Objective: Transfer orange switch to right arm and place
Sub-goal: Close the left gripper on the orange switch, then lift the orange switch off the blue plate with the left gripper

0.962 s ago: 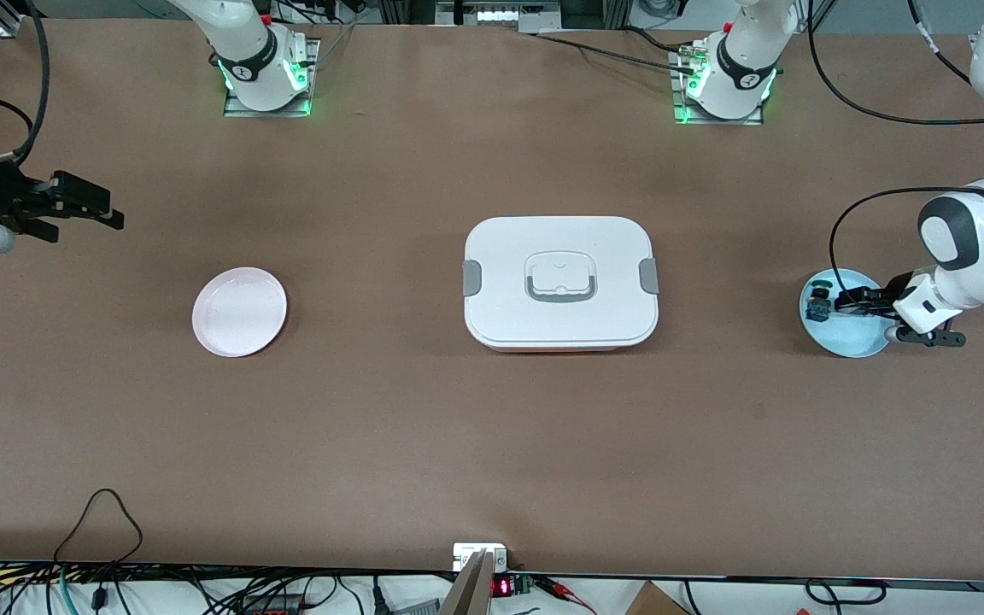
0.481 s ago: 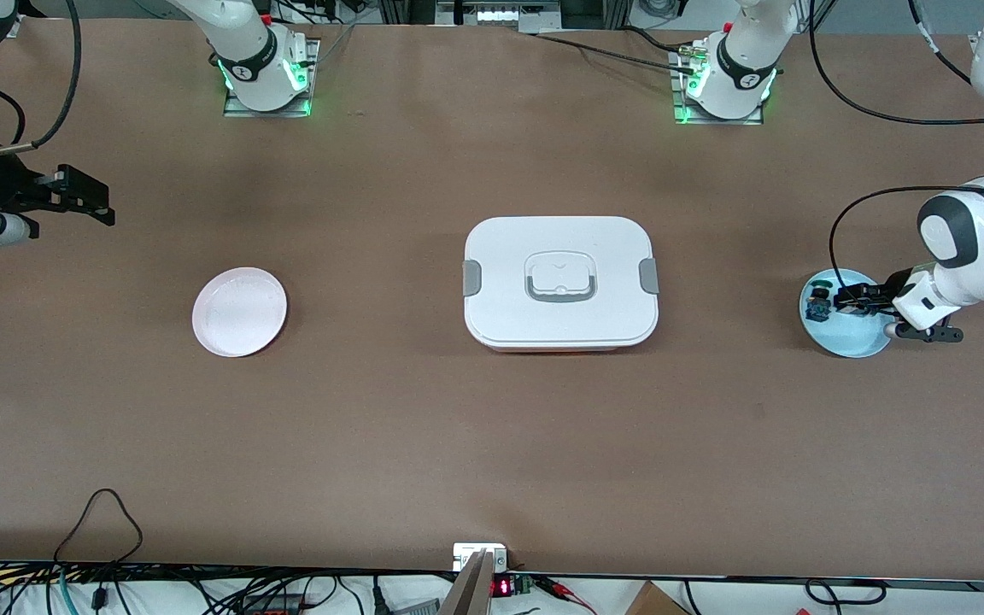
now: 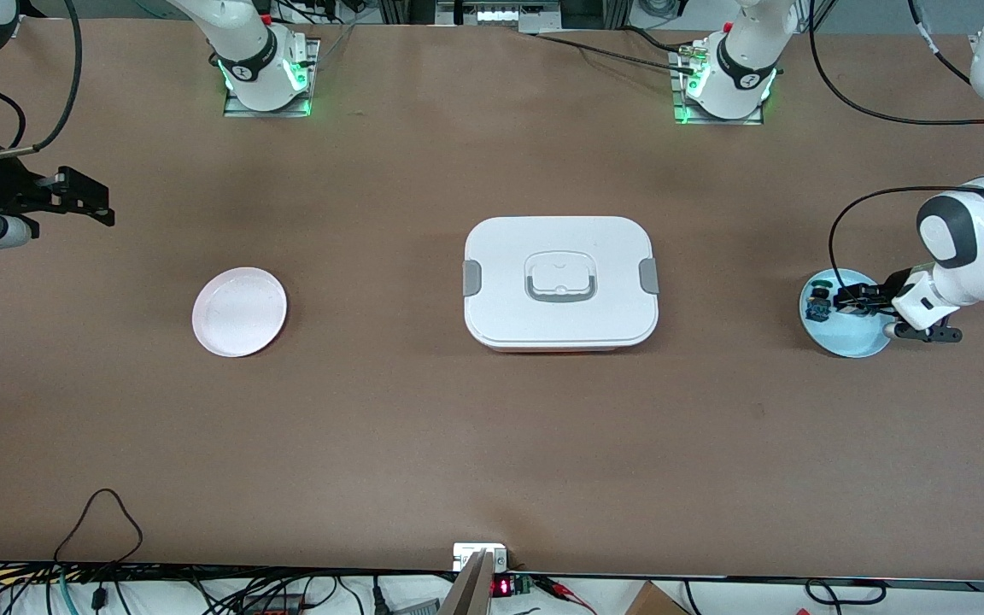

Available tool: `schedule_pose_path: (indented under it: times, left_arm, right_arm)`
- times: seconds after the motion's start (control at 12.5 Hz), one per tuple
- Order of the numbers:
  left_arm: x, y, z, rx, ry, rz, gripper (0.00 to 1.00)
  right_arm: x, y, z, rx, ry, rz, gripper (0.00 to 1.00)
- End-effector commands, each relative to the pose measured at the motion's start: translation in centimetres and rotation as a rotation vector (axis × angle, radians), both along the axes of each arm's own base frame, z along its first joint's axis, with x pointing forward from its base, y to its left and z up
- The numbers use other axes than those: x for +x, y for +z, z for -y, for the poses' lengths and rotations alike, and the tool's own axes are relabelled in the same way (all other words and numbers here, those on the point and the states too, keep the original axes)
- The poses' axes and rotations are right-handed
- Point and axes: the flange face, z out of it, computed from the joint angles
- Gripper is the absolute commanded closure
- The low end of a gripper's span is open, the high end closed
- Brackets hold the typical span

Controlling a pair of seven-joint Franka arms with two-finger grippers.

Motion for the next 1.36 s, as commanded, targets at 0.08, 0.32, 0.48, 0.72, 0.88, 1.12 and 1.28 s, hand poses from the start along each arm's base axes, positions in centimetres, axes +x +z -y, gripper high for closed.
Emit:
schedule_pose_path:
  times: [0.08, 0.32, 0.48, 0.72, 0.88, 1.12, 1.28]
  left_arm:
    - [0.0, 0.8, -0.2, 0.013, -0.008, 0.019, 0.72]
    - [0.7, 2.8, -0.2, 0.021, -0.014, 0.041, 0.96]
    - [1.5, 6.0, 0.3, 0.024, -0.027, 0.051, 1.00]
    - [3.6, 11.1, 1.8, -0.022, -0.023, 0.074, 1.00]
    - [4.5, 14.5, 2.7, -0.018, -0.039, 0.118, 1.00]
    - [6.6, 20.9, 6.7, -0.018, -0.103, 0.199, 1.00]
    - [7.2, 24.3, 8.8, -0.023, -0.125, 0.246, 1.00]
  right_arm:
    - [-0.7, 0.4, 0.2, -0.007, 0.005, 0.008, 0.00]
    - [-0.6, 0.2, 0.1, -0.008, 0.005, 0.011, 0.00]
    - [-0.6, 0.2, 0.0, -0.006, 0.004, 0.010, 0.00]
    - [-0.7, 0.3, 0.0, -0.006, 0.004, 0.007, 0.00]
    - [-0.7, 0.3, 0.0, 0.002, 0.003, 0.005, 0.00]
    - [-0.8, 0.2, -0.1, 0.009, 0.003, 0.002, 0.00]
    - [-0.8, 0.1, -0.4, 0.068, -0.005, -0.007, 0.00]
